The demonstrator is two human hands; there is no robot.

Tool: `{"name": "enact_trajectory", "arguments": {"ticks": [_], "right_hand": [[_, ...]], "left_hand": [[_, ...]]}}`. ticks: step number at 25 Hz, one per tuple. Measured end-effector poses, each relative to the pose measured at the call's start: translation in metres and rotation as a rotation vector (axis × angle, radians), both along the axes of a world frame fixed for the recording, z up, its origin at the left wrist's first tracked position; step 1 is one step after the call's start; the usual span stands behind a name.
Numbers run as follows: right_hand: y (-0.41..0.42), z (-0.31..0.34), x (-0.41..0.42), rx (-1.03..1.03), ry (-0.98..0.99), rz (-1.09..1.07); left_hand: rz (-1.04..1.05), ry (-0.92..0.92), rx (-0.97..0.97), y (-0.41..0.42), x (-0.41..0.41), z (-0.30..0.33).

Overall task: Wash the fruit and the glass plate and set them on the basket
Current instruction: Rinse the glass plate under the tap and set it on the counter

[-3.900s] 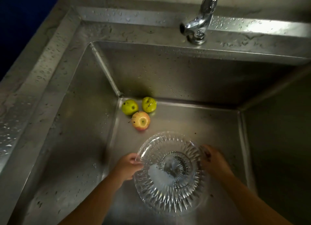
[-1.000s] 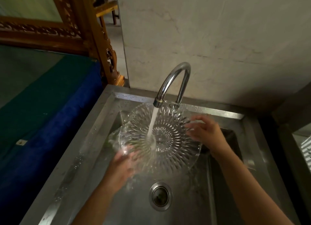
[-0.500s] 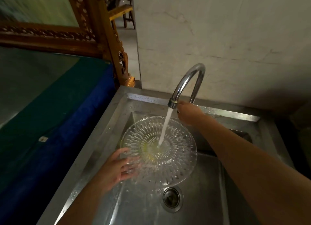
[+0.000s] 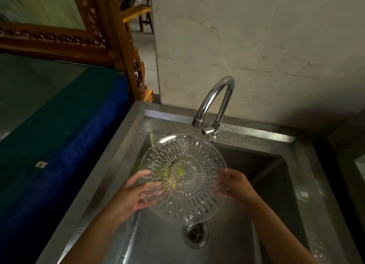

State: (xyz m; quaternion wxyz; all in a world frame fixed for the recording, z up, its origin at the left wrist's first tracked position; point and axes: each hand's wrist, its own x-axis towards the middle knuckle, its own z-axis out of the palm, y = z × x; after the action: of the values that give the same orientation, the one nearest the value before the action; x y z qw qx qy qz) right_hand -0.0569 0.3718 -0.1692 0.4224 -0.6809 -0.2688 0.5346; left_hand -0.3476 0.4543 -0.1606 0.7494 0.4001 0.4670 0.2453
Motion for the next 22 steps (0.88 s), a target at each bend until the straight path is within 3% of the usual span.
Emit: {"name": "enact_trajectory", "arguments": {"ticks": [4,9,22], "right_hand": [[-0.013,-0.001,-0.001,0.146,0.107,-0.192],[-0.030,0.008,0.002,0.283,0.085,-0.236],[-0.094,0.034,-0.008,0.325,0.124,-0.333]], "left_hand": [[0.038,0.027,0.118,0.008,0.000,-0.001],[0.008,0.084,0.258,0.006,0.011,0.008],[-0.218,0.087,0.248,-0.002,0.023,0.040]]}}
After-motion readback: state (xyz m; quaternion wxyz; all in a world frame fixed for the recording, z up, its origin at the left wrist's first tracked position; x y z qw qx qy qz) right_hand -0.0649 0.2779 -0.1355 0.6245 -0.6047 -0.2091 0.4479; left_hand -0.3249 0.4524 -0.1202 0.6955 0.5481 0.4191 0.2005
